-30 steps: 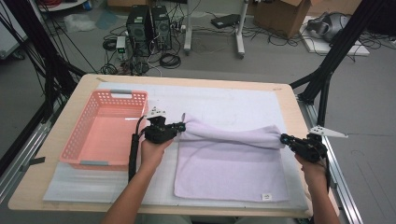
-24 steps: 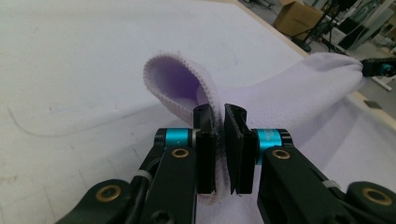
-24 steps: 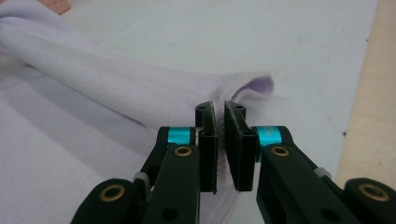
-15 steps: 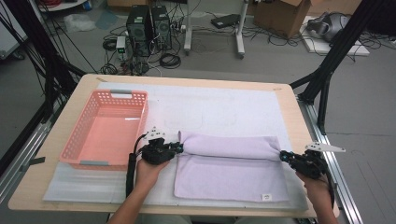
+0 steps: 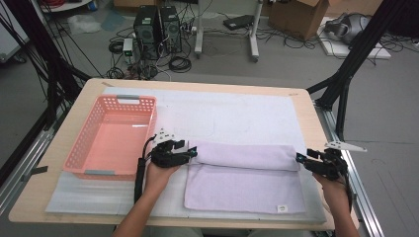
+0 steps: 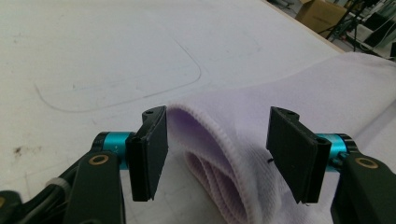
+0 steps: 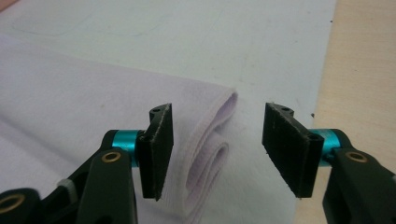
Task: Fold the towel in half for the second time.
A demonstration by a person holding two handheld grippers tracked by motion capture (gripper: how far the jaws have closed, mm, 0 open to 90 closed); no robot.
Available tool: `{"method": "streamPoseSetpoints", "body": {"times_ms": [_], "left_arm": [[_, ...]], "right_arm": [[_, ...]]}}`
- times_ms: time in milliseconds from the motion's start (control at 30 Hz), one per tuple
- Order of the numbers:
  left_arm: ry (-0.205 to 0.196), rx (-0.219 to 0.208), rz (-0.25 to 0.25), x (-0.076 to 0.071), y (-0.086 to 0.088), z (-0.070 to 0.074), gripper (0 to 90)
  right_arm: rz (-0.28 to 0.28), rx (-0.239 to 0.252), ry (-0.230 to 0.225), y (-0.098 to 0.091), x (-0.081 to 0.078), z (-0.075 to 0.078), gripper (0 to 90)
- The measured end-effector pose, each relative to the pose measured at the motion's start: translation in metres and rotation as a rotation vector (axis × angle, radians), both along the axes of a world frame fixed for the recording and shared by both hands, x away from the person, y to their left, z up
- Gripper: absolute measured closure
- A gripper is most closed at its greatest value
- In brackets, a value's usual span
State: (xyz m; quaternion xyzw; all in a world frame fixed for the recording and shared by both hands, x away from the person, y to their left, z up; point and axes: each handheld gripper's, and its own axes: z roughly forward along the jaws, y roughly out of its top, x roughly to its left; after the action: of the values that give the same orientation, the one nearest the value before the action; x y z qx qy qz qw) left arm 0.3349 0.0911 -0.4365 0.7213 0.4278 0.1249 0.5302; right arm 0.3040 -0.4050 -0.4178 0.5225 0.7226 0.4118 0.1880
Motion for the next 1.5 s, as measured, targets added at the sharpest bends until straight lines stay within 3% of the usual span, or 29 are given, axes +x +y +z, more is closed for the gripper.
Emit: {"method": "streamPoseSetpoints", "body": {"times_ms": [100, 233, 333, 367, 467, 500, 533, 600, 633, 733, 800, 867, 967, 1033, 1100, 1333, 1433, 1500], "left_arm": [[-0.016, 0.026, 0.001, 0.009, -0.007, 0.003, 38.6], [0.016, 0.059, 0.023, 0.025, -0.013, 0.0, 38.1], [0.099, 0.064, 0.01, 0.035, -0.017, -0.008, 41.9], [0.12, 0.058, -0.002, 0.036, -0.018, -0.011, 46.8], [0.185, 0.06, -0.043, 0.037, -0.02, -0.016, 63.5], [0.182, 0.051, -0.043, 0.036, -0.019, -0.015, 68.6], [0.164, 0.049, -0.043, 0.035, -0.018, -0.013, 72.5], [0.136, 0.034, -0.049, 0.031, -0.017, -0.007, 76.5], [0.118, 0.032, -0.054, 0.029, -0.016, -0.004, 77.2], [0.053, 0.01, -0.078, 0.018, -0.013, 0.006, 78.2], [0.012, 0.029, -0.103, 0.01, -0.012, 0.013, 78.1], [-0.029, 0.013, -0.115, 0.001, -0.011, 0.018, 77.5], [-0.042, -0.014, -0.134, -0.012, -0.008, 0.019, 76.2], [-0.051, -0.019, -0.14, -0.02, -0.006, 0.017, 75.2], [-0.049, -0.028, -0.142, -0.027, -0.003, 0.013, 75.2], [-0.022, -0.005, -0.157, -0.052, 0.002, 0.003, 73.4], [0.011, -0.003, -0.169, -0.06, 0.002, 0.001, 58.1], [0.009, 0.02, -0.161, -0.065, 0.002, -0.001, 48.7]], "right_arm": [[0.011, -0.037, 0.03, 0.009, 0.018, -0.002, 40.0], [0.022, -0.095, 0.086, 0.022, 0.041, -0.005, 38.3], [0.029, -0.132, 0.125, 0.028, 0.055, -0.008, 39.1], [0.034, -0.138, 0.145, 0.03, 0.06, -0.01, 40.6], [0.058, -0.136, 0.198, 0.032, 0.066, -0.017, 49.3], [0.057, -0.152, 0.186, 0.033, 0.065, -0.017, 57.9], [0.08, -0.142, 0.189, 0.033, 0.064, -0.015, 73.8], [0.091, -0.19, 0.145, 0.035, 0.059, -0.011, 83.7], [0.088, -0.194, 0.112, 0.035, 0.055, -0.008, 83.9], [0.067, -0.16, 0.019, 0.03, 0.039, 0.0, 84.2], [0.062, -0.138, -0.031, 0.027, 0.028, 0.003, 84.2], [0.061, -0.124, -0.085, 0.024, 0.014, 0.006, 84.2], [0.061, -0.107, -0.149, 0.022, -0.007, 0.009, 83.7], [0.06, -0.085, -0.154, 0.02, -0.017, 0.012, 82.5], [0.069, -0.099, -0.168, 0.02, -0.025, 0.014, 82.5], [0.094, -0.079, -0.168, 0.022, -0.058, 0.012, 82.1], [0.117, -0.111, -0.138, 0.022, -0.071, 0.006, 77.9], [0.129, -0.113, -0.117, 0.019, -0.075, 0.003, 70.9]]}}
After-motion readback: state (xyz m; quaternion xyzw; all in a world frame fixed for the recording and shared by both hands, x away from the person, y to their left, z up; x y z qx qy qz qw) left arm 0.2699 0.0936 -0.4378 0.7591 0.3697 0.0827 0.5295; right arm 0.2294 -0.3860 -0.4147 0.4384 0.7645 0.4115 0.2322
